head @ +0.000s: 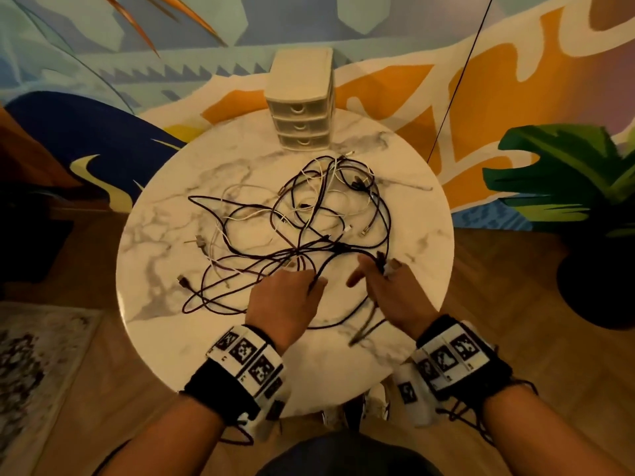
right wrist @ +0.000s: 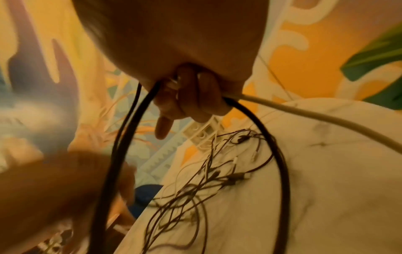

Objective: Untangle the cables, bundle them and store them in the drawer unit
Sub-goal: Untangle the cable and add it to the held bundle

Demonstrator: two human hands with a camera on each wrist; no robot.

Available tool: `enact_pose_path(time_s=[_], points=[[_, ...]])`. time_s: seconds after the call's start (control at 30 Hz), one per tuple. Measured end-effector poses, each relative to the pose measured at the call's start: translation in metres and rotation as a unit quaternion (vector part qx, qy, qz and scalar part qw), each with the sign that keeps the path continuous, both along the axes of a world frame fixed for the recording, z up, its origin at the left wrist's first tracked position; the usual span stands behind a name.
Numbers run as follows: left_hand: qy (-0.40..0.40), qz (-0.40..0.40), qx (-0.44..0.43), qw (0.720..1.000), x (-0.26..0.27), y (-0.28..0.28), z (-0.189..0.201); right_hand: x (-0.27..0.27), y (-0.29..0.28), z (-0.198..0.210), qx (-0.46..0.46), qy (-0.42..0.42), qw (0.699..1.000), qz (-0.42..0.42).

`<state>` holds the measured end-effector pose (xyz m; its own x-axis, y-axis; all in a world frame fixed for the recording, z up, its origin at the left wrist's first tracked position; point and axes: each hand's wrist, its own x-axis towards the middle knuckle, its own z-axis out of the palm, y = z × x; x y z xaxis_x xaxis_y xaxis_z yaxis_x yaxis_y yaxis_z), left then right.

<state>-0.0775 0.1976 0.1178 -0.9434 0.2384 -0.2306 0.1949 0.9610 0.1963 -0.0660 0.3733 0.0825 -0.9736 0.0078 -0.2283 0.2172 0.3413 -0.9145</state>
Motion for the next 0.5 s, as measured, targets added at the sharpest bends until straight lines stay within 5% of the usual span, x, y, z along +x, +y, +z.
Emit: enact_pose_path(time_s=[0.1, 0.17, 0.27, 0.4, 0.5], points=[[-0.147, 0.075, 0.153, 0.974, -0.01, -0.029, -0.053, -0.007, 0.019, -0.003, -0.028, 0.003, 0.999, -0.024], [-0.213, 0.114, 0.126, 0.962, -0.02, -0.051, -0.084, -0.009, 0.028, -0.002, -0.03, -0.005, 0.999, -0.027], [-0.158, 0.107, 0.028, 0.981, -0.053, -0.074, -0.089, -0.007, 0.04, 0.004, -0.028, -0.007, 0.998, -0.056], [0.091, 0.178, 0.121, 0.972, -0.092, -0.087, -0.067, -0.005, 0.065, 0.009, -0.03, 0.021, 0.99, -0.134], [-0.033, 0.146, 0.078, 0.986, -0.084, -0.085, -0.084, -0.004, 0.079, -0.001, -0.017, 0.03, 0.984, -0.173]])
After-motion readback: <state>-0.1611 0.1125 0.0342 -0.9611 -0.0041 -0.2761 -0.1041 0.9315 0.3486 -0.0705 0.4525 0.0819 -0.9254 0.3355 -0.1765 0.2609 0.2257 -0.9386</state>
